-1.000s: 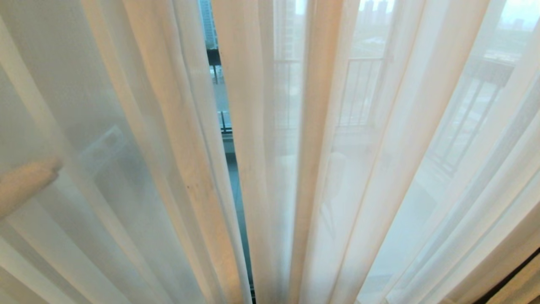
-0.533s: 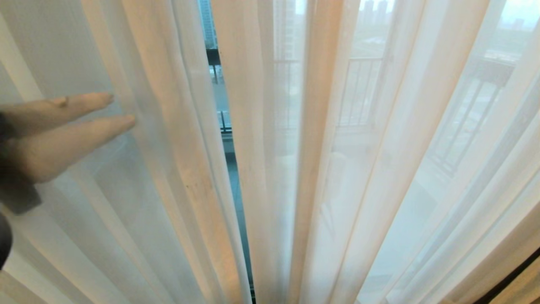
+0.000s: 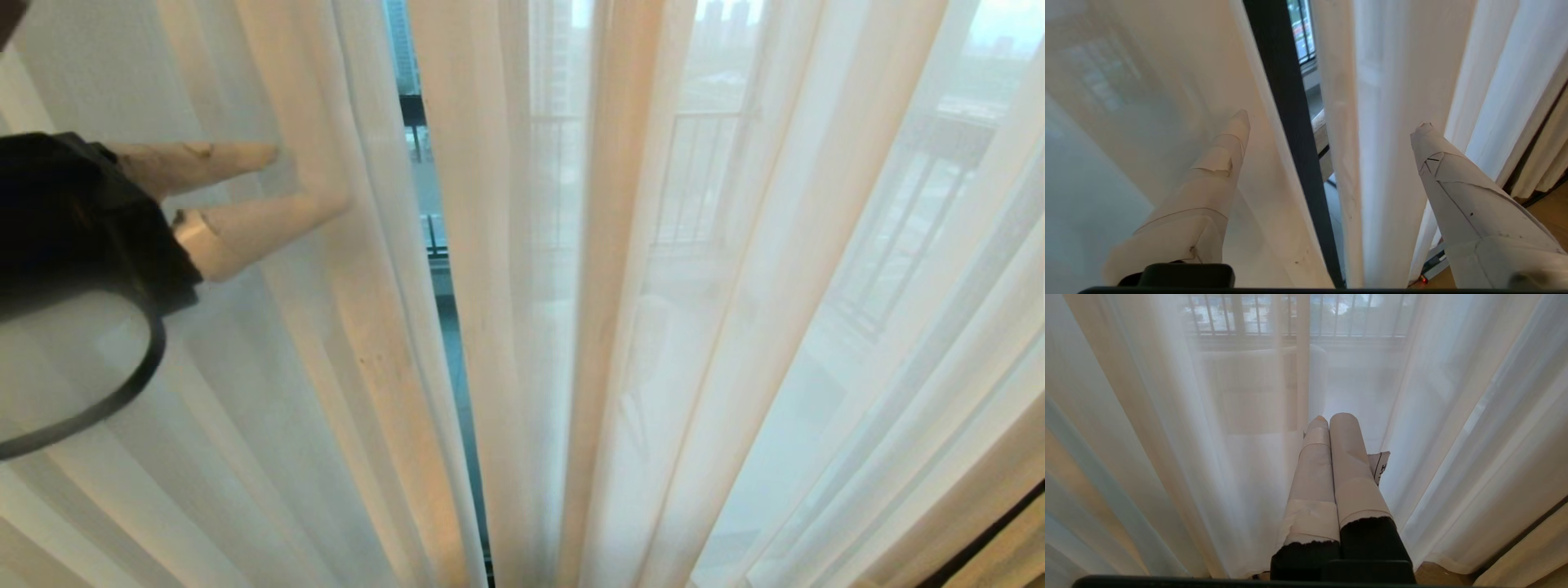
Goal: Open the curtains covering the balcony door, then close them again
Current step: Pull the inner curtains open on both sides
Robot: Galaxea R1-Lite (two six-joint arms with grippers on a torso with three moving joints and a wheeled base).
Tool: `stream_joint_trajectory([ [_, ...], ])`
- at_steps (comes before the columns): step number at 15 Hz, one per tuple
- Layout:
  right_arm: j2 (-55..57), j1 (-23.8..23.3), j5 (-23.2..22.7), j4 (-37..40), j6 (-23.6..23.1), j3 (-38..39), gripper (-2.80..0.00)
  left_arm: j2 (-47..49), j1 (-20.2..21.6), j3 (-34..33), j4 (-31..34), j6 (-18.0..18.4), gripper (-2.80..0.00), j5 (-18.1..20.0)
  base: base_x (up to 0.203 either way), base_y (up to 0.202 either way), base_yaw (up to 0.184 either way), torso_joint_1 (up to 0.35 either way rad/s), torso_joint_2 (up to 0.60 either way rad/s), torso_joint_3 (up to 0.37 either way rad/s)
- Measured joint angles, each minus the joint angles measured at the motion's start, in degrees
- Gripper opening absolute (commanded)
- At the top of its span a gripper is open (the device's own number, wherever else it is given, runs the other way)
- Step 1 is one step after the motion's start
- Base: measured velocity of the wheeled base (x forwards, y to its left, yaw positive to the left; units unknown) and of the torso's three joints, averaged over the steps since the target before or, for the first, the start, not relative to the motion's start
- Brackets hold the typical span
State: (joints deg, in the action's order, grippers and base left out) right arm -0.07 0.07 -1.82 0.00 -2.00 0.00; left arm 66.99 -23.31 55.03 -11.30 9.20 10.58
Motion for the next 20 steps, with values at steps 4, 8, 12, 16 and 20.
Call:
stream_joint_trajectory([
  [4, 0.0, 0.0, 0.02, 0.0, 0.05, 0.0, -2.8, 5.31, 0.02, 5.11, 1.35, 0.16, 0.0, -6.65, 0.0, 0.0, 0.0, 0.0, 0.0, 0.0],
  [8, 0.0, 0.0, 0.0, 0.0, 0.04, 0.0, -2.8, 10.14, -0.12, 9.51, 1.3, 0.15, 0.0, -13.05, 0.0, 0.0, 0.0, 0.0, 0.0, 0.0],
  [12, 0.0, 0.0, 0.02, 0.0, 0.02, 0.0, -2.8, 14.33, -0.12, 13.68, 1.3, -0.23, 0.0, -18.16, 0.0, 0.0, 0.0, 0.0, 0.0, 0.0],
  [16, 0.0, 0.0, 0.0, 0.0, 0.05, 0.0, -2.8, 16.82, -0.15, 15.69, 1.24, -0.11, 0.0, -20.11, 0.0, 0.0, 0.0, 0.0, 0.0, 0.0],
  [20, 0.0, 0.0, 0.02, 0.0, 0.0, 0.0, -2.8, 18.64, -0.15, 17.16, 0.96, -0.13, -2.8, -21.65, 0.0, 0.0, 0.0, 0.0, 0.0, 0.0],
])
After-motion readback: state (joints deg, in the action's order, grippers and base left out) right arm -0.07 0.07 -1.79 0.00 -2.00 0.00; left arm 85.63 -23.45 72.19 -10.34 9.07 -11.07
